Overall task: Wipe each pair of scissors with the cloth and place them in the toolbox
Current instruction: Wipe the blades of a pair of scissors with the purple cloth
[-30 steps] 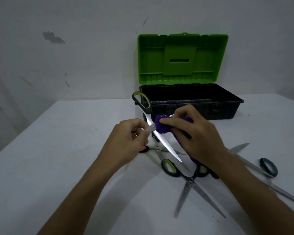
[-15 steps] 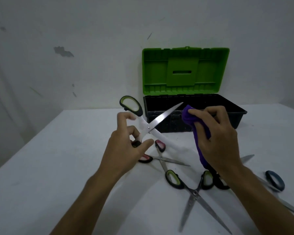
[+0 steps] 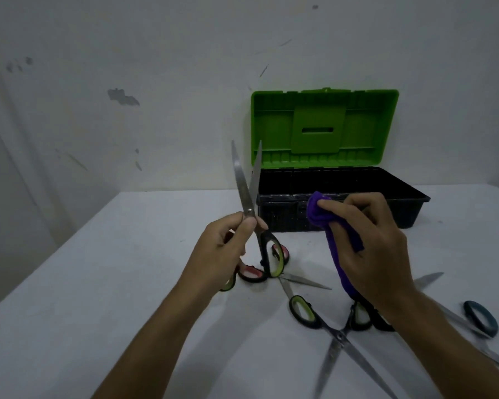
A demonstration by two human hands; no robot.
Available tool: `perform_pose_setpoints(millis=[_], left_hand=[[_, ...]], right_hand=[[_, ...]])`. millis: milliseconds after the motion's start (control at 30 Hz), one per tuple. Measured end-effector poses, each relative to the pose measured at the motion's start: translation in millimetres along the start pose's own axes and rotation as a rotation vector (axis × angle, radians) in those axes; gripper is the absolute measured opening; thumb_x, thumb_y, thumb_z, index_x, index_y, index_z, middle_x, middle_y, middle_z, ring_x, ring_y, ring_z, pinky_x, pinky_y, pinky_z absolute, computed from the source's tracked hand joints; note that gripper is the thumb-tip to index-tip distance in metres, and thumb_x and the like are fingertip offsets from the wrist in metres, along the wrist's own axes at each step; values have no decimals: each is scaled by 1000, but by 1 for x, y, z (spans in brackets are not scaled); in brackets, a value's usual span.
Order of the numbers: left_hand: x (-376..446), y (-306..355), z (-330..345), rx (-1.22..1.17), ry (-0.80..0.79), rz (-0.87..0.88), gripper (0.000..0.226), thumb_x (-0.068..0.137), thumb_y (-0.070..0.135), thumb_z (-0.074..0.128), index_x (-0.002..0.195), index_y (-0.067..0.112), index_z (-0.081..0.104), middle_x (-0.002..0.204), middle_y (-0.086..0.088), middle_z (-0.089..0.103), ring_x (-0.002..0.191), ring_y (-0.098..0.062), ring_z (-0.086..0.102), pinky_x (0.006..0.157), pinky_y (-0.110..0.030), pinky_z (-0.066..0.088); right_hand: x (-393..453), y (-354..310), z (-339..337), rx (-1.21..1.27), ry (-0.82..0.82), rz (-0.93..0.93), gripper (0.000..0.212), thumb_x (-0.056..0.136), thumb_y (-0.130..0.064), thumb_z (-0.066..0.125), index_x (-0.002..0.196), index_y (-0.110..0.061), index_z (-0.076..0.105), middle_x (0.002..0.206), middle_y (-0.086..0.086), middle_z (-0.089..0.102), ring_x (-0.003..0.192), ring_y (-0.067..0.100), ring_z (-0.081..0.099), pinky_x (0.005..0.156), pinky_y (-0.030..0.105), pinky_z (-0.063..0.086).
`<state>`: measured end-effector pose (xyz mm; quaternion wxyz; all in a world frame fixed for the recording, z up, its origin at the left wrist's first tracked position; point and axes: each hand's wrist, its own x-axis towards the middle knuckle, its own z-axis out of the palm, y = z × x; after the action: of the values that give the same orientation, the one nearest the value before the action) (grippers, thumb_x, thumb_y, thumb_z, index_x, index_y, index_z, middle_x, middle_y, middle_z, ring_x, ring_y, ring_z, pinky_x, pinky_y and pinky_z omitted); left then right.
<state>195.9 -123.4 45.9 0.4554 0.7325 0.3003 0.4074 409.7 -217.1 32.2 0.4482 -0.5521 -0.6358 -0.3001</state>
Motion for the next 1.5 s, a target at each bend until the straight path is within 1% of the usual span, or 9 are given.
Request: perform_pose_setpoints(millis=[133, 267, 367, 500, 667, 800, 1000, 1333, 1500], left_hand=[[-3, 3, 5, -176, -131, -135, 38, 105, 34, 35, 92, 10, 61, 96, 2, 75, 92, -15, 70, 79, -38, 58], [-6, 8, 9, -443, -215, -253, 26, 105, 29, 37, 92, 12, 51, 89, -17, 74, 86, -38, 72, 79, -46, 57], [-8, 7, 7, -349, -251, -245, 8, 99, 15, 50, 99, 8, 51, 88, -16, 74, 78, -36, 70, 65, -37, 57], [-8, 4, 11, -265, -262, -230, 20, 95, 7, 57, 114, 1, 52, 91, -12, 77, 81, -41, 71, 65, -34, 60], [-6, -3, 12, -230, -213, -189, 10, 91, 9, 65, 99, 6, 70, 93, -12, 77, 71, -24, 66, 68, -29, 60], [-8, 0, 16, -113, -240, -167, 11, 90, 17, 66, 95, 11, 74, 85, -7, 79, 73, -27, 73, 64, -28, 60], [-9, 5, 13, -3, -277, -63, 10, 87, 12, 69, 95, 9, 75, 79, -8, 78, 65, -22, 73, 59, -25, 56], [-7, 8, -3, 16, -334, -218, 13, 86, 19, 71, 84, 7, 74, 79, -11, 78, 62, -22, 71, 52, -27, 52], [-5, 14, -1, -6, -293, -197, 25, 81, 24, 75, 89, 1, 72, 78, -15, 77, 58, -21, 71, 53, -28, 52]], right_hand=[[0, -2, 1, 3, -2, -5, 32, 91, -13, 59, 123, -9, 64, 107, 9, 52, 87, 8, 48, 64, 19, 49], [1, -3, 1, 25, 7, -7, 31, 92, -14, 57, 122, -7, 63, 108, 9, 51, 88, 8, 47, 68, 19, 47], [0, -3, 1, 47, 2, -5, 32, 91, -10, 58, 123, -7, 63, 108, 8, 50, 89, 9, 48, 70, 20, 46], [0, -4, 1, 76, -14, 20, 37, 87, -10, 55, 123, -7, 62, 109, 8, 50, 90, 12, 50, 72, 17, 47], [0, -7, 3, 121, -31, -42, 34, 92, -11, 55, 125, -8, 61, 111, 12, 52, 94, 11, 50, 79, 13, 45], [-2, -7, 8, 115, -116, -174, 33, 96, -19, 55, 129, -16, 56, 120, 10, 44, 104, 9, 46, 86, 11, 44], [-5, -15, 16, -15, -229, -213, 39, 92, -21, 61, 130, -28, 60, 120, 3, 40, 92, 17, 52, 62, 21, 51], [36, 5, 13, -148, -169, 60, 36, 96, -28, 44, 128, -21, 60, 111, 13, 46, 79, 24, 55, 59, 40, 57], [15, -27, 13, -107, -312, -270, 41, 85, -13, 69, 125, -22, 63, 116, 8, 42, 90, 25, 55, 63, 31, 57]])
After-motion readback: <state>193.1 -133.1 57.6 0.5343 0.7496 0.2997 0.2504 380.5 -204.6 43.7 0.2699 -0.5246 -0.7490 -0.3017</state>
